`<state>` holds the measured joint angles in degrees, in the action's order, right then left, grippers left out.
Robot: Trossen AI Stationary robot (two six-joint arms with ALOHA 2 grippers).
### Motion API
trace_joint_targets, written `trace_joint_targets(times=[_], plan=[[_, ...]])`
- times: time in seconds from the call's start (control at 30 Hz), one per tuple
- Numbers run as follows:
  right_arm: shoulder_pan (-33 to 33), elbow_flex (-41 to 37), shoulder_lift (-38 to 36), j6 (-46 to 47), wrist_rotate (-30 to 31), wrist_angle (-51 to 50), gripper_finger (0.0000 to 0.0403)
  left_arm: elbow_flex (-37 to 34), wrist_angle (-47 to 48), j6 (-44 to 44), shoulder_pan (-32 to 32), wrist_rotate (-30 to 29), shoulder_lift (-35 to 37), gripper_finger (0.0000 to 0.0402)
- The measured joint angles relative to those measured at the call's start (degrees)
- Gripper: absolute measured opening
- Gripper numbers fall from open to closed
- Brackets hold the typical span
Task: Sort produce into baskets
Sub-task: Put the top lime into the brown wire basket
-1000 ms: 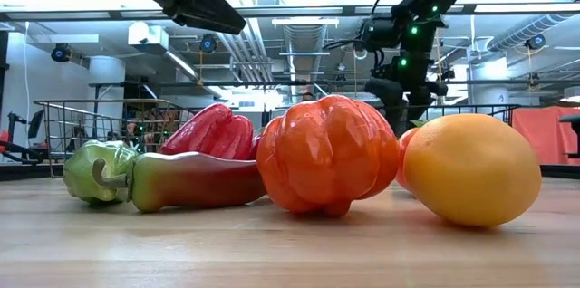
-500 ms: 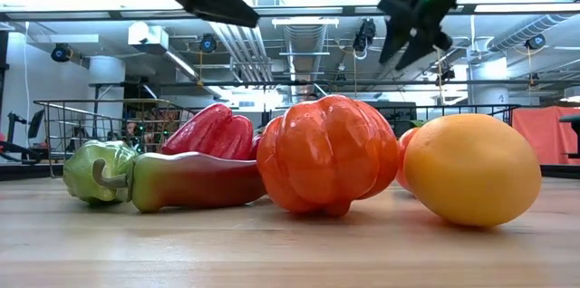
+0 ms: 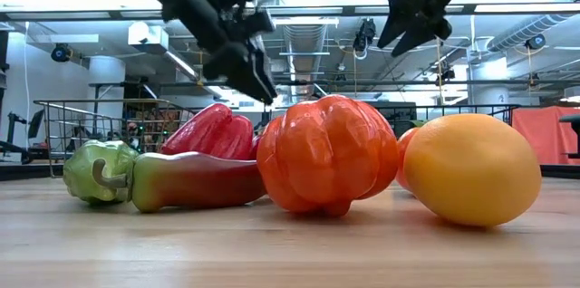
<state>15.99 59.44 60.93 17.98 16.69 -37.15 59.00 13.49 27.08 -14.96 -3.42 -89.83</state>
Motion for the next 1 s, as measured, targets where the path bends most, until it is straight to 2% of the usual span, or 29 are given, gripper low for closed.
trace_joint_targets(times=[0.3,0.57,0.63,0.73,1.0], plan=[[0.0,-1.8,0.0,0.4,0.0,0.2,0.0265,5.7,6.9,1.1,-4.6,4.4,-8.5,0.0284],[0.0,-2.0,0.0,0.4,0.0,0.2,0.0263,10.8,12.1,0.8,-5.1,3.8,-15.6,0.0284],[0.0,-2.0,0.0,0.4,0.0,0.2,0.0263,11.8,12.8,0.7,-5.4,2.1,-16.6,0.0284],[0.0,-2.0,0.0,0.4,0.0,0.2,0.0266,12.1,13.5,0.4,-5.9,-0.1,-17.4,0.0284],[0.0,-2.0,0.0,0.4,0.0,0.2,0.0269,11.5,14.5,-1.0,-6.8,-0.1,-19.4,0.0284]])
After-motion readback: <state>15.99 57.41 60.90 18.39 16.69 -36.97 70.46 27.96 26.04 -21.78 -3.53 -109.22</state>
